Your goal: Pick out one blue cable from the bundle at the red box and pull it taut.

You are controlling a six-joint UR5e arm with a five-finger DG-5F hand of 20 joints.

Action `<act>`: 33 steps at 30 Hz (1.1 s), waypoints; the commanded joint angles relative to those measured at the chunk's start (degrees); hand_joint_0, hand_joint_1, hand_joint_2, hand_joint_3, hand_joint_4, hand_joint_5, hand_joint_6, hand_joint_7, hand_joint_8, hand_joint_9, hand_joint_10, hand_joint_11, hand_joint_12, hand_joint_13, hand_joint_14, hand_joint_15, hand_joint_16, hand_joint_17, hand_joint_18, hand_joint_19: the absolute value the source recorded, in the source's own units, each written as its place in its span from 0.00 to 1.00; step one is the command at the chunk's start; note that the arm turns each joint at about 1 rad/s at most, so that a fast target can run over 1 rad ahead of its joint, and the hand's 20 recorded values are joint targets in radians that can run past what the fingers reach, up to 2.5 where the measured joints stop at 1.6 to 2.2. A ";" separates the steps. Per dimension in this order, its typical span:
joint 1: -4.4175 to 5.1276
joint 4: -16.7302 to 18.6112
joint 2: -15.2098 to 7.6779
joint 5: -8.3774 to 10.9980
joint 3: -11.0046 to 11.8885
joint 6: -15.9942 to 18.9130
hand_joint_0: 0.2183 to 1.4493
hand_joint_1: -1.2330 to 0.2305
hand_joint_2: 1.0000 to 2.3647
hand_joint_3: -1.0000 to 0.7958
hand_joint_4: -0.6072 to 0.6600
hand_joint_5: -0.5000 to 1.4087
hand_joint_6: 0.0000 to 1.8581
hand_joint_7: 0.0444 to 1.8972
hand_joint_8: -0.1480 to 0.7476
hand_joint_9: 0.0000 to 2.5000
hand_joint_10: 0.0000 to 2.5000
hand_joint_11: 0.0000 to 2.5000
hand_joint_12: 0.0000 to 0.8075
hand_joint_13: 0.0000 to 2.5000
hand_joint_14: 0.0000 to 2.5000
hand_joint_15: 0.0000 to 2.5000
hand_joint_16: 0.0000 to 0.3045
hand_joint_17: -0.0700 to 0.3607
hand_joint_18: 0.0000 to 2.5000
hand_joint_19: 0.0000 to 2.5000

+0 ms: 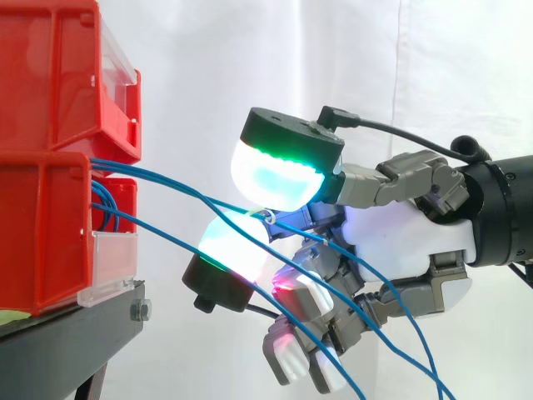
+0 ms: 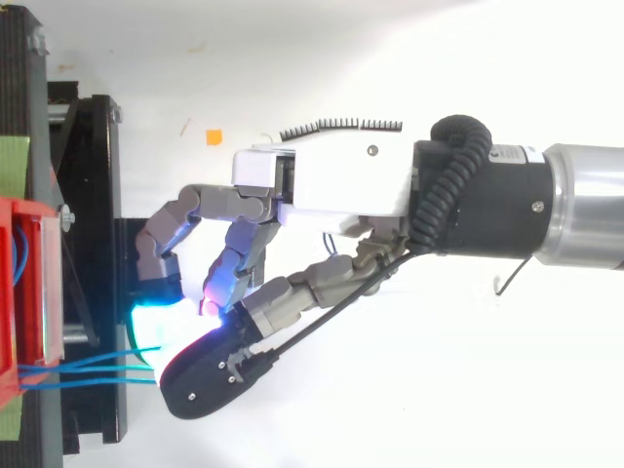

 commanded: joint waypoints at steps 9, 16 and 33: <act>0.00 -0.03 0.02 0.01 0.03 0.00 0.34 0.32 0.01 0.45 0.52 0.19 0.49 0.56 0.52 0.50 0.01 0.31 0.55 0.40 0.01 0.24 0.20 0.49 0.34 0.34; 0.00 -0.03 0.02 0.01 0.03 0.00 0.34 0.29 0.02 0.52 0.45 0.19 0.49 0.58 0.51 0.51 0.01 0.31 0.54 0.40 0.01 0.24 0.20 0.49 0.35 0.34; 0.09 -4.86 1.95 -0.61 -0.32 -0.88 0.33 0.28 0.02 0.54 0.45 0.20 0.49 0.60 0.50 0.54 0.01 0.30 0.55 0.41 0.01 0.24 0.21 0.50 0.36 0.34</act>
